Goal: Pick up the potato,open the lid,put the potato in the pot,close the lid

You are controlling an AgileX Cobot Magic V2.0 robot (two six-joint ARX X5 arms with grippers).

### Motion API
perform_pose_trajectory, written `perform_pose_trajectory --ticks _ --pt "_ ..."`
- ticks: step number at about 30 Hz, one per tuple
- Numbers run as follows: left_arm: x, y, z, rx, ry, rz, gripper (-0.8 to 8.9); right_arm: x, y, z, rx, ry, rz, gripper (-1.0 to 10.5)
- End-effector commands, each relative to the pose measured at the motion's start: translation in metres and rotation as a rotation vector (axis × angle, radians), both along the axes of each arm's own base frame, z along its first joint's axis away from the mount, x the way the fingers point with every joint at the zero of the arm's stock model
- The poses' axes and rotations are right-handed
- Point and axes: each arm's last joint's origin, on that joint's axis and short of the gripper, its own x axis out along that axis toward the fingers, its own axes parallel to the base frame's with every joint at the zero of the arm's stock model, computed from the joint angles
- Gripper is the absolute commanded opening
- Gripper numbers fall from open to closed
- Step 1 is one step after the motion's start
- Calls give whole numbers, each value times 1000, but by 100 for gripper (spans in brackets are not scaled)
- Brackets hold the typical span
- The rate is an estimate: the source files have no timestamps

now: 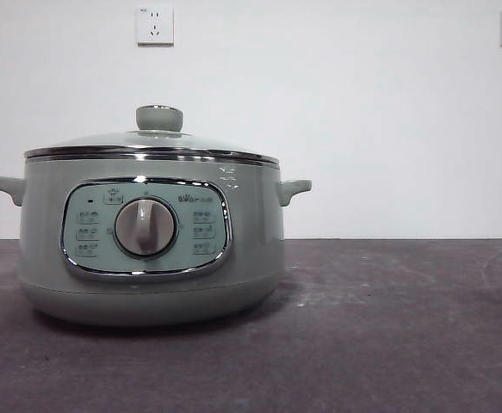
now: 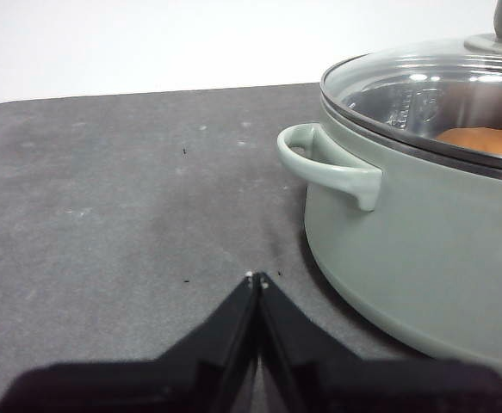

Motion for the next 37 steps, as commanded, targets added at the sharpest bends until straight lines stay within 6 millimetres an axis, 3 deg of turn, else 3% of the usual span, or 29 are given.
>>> perform_pose_trajectory --ticks 1,6,10,21,27,37 --pt "1 0 -5 -7 12 6 -3 0 0 -1 10 4 -6 -16" --pt "1 0 -5 -7 12 6 -3 -2 -6 0 -6 -30 -26 -16" --pt "1 0 -5 -7 12 6 -3 5 -16 -9 1 -26 -142 -16" --pt "1 0 -5 -7 12 6 -3 19 -55 -90 202 -75 -273 -16" --pt "1 0 -5 -7 12 6 -3 17 -64 -132 245 -103 -361 -16" --pt "1 0 -5 -7 12 6 -3 15 -64 -163 276 -76 -372 -16"
